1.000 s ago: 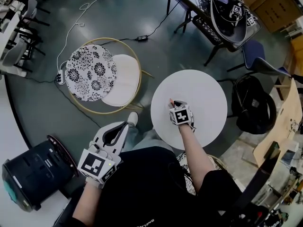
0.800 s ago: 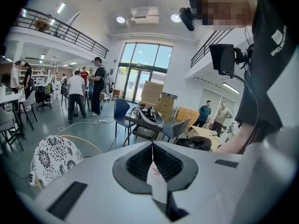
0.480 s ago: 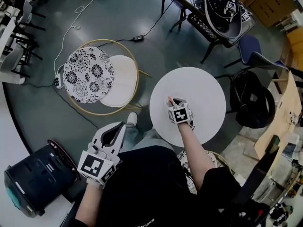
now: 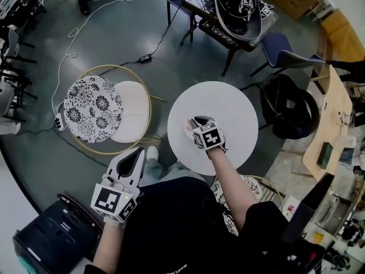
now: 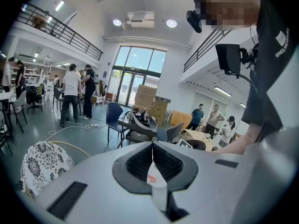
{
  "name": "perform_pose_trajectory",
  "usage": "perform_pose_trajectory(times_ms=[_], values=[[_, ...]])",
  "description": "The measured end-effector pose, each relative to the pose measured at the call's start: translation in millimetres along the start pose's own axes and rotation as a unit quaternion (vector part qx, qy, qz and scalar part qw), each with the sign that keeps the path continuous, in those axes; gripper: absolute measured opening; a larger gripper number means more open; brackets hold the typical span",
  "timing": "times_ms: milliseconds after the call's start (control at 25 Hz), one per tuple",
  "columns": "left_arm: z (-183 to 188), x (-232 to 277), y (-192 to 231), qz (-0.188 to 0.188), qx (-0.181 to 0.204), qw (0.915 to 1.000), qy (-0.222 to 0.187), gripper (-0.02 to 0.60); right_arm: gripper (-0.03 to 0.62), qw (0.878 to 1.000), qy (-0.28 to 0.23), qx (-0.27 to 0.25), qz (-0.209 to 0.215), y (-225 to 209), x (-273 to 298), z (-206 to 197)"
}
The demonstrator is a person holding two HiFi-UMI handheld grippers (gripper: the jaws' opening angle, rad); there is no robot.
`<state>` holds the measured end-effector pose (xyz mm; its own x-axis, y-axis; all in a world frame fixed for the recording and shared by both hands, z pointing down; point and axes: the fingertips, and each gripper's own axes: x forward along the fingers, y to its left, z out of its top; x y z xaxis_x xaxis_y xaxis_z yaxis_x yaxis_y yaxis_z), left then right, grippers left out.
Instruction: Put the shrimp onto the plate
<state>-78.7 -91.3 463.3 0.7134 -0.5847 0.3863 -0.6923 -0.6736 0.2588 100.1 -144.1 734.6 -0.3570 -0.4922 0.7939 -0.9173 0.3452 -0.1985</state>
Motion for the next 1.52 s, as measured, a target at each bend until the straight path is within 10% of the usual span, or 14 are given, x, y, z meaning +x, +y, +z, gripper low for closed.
perform_pose_trajectory(times_ms=[600, 1520], values=[[30.8, 48.5, -36.4, -0.128, 0.016, 0.9916, -0.014, 0.006, 0.023, 0.969, -0.205, 0.137, 0.009, 16.0, -167.8, 79.7], [73.1, 84.6, -116.7, -0.318, 0.055, 0.9464, -0.014, 0.006, 0.02, 0.881, -0.45, 0.117, -0.092, 66.6, -373.2, 109.8]])
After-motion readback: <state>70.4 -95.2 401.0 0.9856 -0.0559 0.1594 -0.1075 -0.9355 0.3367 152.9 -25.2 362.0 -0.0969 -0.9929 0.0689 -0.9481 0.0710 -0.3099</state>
